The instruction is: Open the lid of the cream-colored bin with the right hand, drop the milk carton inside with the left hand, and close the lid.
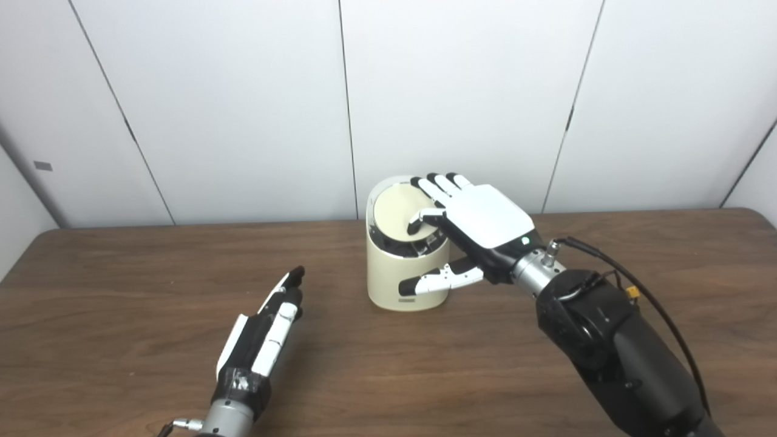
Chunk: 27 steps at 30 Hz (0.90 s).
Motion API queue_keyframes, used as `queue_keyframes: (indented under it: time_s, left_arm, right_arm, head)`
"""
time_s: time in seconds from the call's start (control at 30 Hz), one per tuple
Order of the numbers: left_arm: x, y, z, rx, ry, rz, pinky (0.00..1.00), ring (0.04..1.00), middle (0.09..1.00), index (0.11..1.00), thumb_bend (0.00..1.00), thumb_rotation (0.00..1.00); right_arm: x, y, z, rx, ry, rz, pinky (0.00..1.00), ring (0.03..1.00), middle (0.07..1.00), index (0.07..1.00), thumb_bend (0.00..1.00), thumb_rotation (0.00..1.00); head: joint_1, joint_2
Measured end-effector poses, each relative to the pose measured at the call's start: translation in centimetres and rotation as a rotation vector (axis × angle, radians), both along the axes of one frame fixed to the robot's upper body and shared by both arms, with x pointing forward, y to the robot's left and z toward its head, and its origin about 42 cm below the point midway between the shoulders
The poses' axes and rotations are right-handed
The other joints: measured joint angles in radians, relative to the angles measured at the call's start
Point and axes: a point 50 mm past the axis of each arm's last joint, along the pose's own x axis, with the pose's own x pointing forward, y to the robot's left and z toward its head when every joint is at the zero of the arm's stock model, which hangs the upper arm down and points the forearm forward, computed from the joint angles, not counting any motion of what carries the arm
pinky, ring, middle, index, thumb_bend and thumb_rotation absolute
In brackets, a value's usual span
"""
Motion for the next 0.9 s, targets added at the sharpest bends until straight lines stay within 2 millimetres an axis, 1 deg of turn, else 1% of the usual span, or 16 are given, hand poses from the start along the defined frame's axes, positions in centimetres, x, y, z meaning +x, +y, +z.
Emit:
queue_keyframes:
  time_s: [0.17,0.27,0.33,0.43,0.53,0.63,0.73,0.83,0.9]
  left_arm:
    - [0.0,-0.2,0.0,-0.004,-0.001,-0.003,0.99,0.998,0.997,0.996,0.68,0.87]
    - [0.1,-0.2,0.1,-0.014,-0.005,-0.003,0.99,0.995,0.999,0.994,0.68,0.86]
    - [0.2,-0.1,0.2,-0.017,-0.007,0.0,0.99,0.988,0.995,0.987,0.68,0.86]
    - [0.2,0.0,0.2,-0.024,-0.01,0.003,0.99,0.987,0.997,0.987,0.69,0.86]
    - [0.3,-0.1,0.4,-0.03,-0.019,0.001,0.99,0.985,0.996,0.986,0.68,0.86]
    - [0.3,0.0,0.5,-0.026,-0.024,0.007,0.97,0.978,0.99,0.986,0.68,0.87]
    - [0.3,0.3,0.5,0.001,-0.034,0.028,0.95,0.973,0.975,0.978,0.68,0.86]
    - [0.3,0.6,0.5,0.024,-0.036,0.039,0.96,0.978,0.977,0.983,0.68,0.85]
    - [0.2,0.9,0.5,0.027,-0.037,0.046,0.95,0.975,0.979,0.986,0.65,0.85]
  right_arm:
    - [-0.5,-0.5,-0.2,0.11,0.059,-0.029,1.0,1.0,0.999,0.884,0.64,1.0]
    - [-0.5,-0.9,0.0,0.149,0.08,-0.046,1.0,1.0,1.0,0.946,0.62,1.0]
    - [-0.4,-1.4,0.3,0.208,0.096,-0.068,1.0,1.0,1.0,0.981,0.62,1.0]
    - [-0.5,-1.9,0.6,0.299,0.11,-0.079,0.97,1.0,1.0,0.998,0.61,1.0]
    - [-0.7,-2.3,0.3,0.391,0.122,-0.075,0.95,1.0,1.0,1.0,0.59,1.0]
    - [-1.1,-3.1,-0.3,0.478,0.144,-0.083,0.97,1.0,1.0,1.0,0.57,1.0]
    - [-1.7,-4.8,-1.3,0.597,0.177,-0.119,0.9,0.983,1.0,0.997,0.54,1.0]
    - [-2.9,-6.8,-3.2,0.715,0.222,-0.18,0.9,0.962,0.99,0.987,0.55,1.0]
    - [-3.7,-8.2,-4.9,0.792,0.272,-0.206,0.89,0.958,0.986,0.977,0.57,1.0]
  head:
    - [0.0,-0.002]
    - [0.002,-0.006]
    - [0.003,-0.009]
    - [0.003,-0.011]
    - [0.003,-0.012]
    - [0.002,-0.014]
    - [0.002,-0.014]
    - [0.003,-0.014]
    - [0.003,-0.014]
